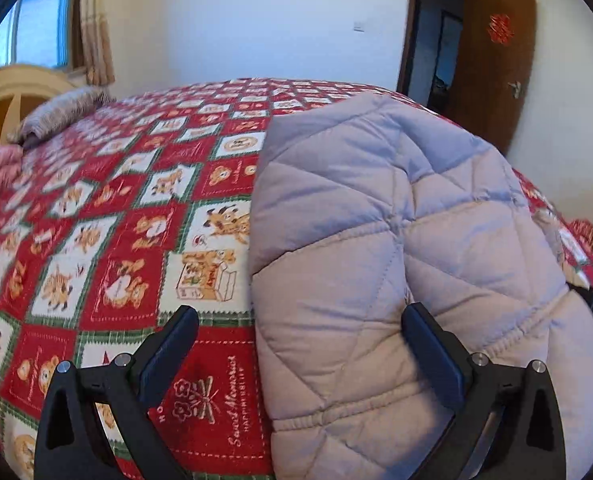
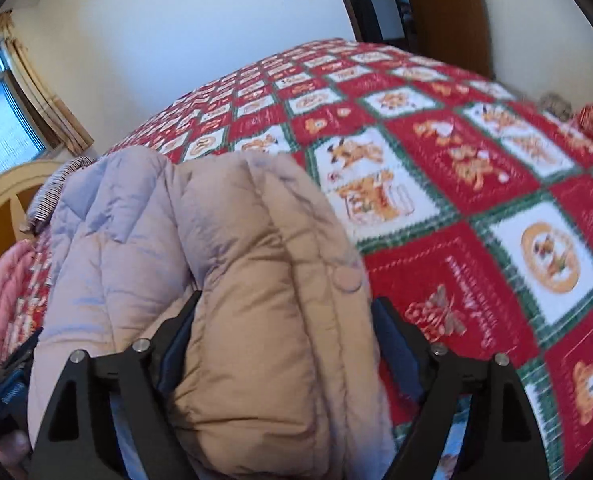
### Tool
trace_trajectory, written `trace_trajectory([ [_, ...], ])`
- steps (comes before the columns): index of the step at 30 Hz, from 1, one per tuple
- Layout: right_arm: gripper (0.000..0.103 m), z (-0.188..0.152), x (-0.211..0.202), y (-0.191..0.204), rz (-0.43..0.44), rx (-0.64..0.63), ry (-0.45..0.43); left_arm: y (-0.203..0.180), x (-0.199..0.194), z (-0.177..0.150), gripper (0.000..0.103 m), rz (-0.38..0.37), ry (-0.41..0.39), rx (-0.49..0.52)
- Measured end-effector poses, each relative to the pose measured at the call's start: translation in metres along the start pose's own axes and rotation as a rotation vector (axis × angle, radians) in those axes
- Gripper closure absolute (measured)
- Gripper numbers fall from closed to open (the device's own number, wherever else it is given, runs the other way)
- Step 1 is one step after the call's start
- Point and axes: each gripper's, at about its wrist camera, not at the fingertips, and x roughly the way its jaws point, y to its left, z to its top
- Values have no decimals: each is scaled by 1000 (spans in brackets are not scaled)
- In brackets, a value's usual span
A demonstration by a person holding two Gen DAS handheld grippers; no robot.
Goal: Fold large clothes
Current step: 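Clamp the jacket bundle with both grippers and lift it off the quilt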
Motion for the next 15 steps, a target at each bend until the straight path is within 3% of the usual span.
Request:
trace_trajectory([
  [5,22,-4,11,-2,82,24,28,3,6,-5,1,-46,3,-25],
  [8,31,-11,10,-2,149,41,32,-3,3,-6,1,-42,-18,1],
  [12,32,-14,16,-9,255,81,38,-8,7,-5,1,-58,-14,-7],
  [15,33,-11,20,-5,263,74,57,-13,10,-4,2,-69,-10,-4],
])
